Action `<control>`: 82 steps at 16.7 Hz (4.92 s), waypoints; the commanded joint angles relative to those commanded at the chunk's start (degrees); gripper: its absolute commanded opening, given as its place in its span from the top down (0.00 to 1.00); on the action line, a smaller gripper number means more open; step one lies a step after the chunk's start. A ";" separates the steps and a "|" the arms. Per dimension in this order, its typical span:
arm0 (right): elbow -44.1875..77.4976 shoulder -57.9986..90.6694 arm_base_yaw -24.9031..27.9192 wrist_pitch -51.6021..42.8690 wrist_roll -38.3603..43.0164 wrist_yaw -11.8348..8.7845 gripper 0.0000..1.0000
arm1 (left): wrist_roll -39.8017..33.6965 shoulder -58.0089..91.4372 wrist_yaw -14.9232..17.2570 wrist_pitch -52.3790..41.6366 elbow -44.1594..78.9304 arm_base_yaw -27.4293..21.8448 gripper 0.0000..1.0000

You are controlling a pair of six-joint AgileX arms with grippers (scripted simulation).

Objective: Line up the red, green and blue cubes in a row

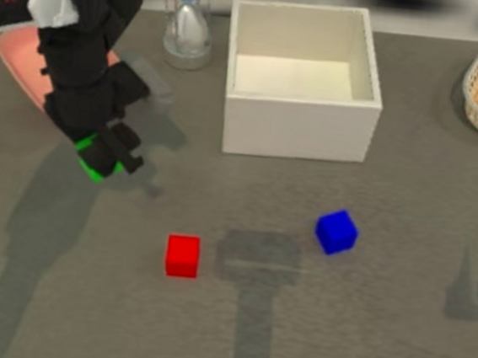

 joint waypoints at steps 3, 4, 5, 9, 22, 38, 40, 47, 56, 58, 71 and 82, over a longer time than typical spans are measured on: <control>0.00 0.00 0.00 0.00 0.00 0.00 0.00 | 2.31 0.83 0.05 -1.20 1.97 -3.94 1.00; 0.00 0.00 0.00 0.00 0.00 0.00 0.00 | 3.57 1.24 0.07 -1.87 2.95 -6.32 1.00; 0.00 0.00 0.00 0.00 0.00 0.00 0.00 | 4.98 1.67 0.09 -2.61 3.98 -9.14 1.00; 0.00 0.00 0.00 0.00 0.00 0.00 0.00 | 11.06 3.19 0.19 -5.63 8.24 -21.47 1.00; 0.00 0.00 0.00 0.00 0.00 0.00 0.00 | 14.15 6.01 0.24 0.78 5.37 -26.80 1.00; 0.00 0.00 0.00 0.00 0.00 0.00 0.00 | 14.30 8.22 0.22 6.51 1.79 -27.07 0.40; 0.00 0.00 0.00 0.00 0.00 0.00 0.00 | 14.30 8.22 0.22 6.51 1.79 -27.07 0.25; 0.00 0.00 0.00 0.00 0.00 0.00 0.00 | 14.30 8.22 0.22 6.51 1.79 -27.07 0.00; 0.00 0.00 0.00 0.00 0.00 0.00 0.00 | 14.27 6.91 0.23 2.04 5.09 -26.54 0.00; 0.00 0.00 0.00 0.00 0.00 0.00 0.00 | 14.29 5.50 0.22 -3.02 7.92 -26.20 0.00; 8.27 8.51 2.72 -5.32 0.63 -0.16 0.00 | 11.01 -4.94 -0.33 -1.69 2.93 -21.84 0.00; 54.30 69.81 16.31 -35.84 3.54 0.15 0.00 | -10.31 -64.27 -1.49 27.29 -46.25 0.73 0.00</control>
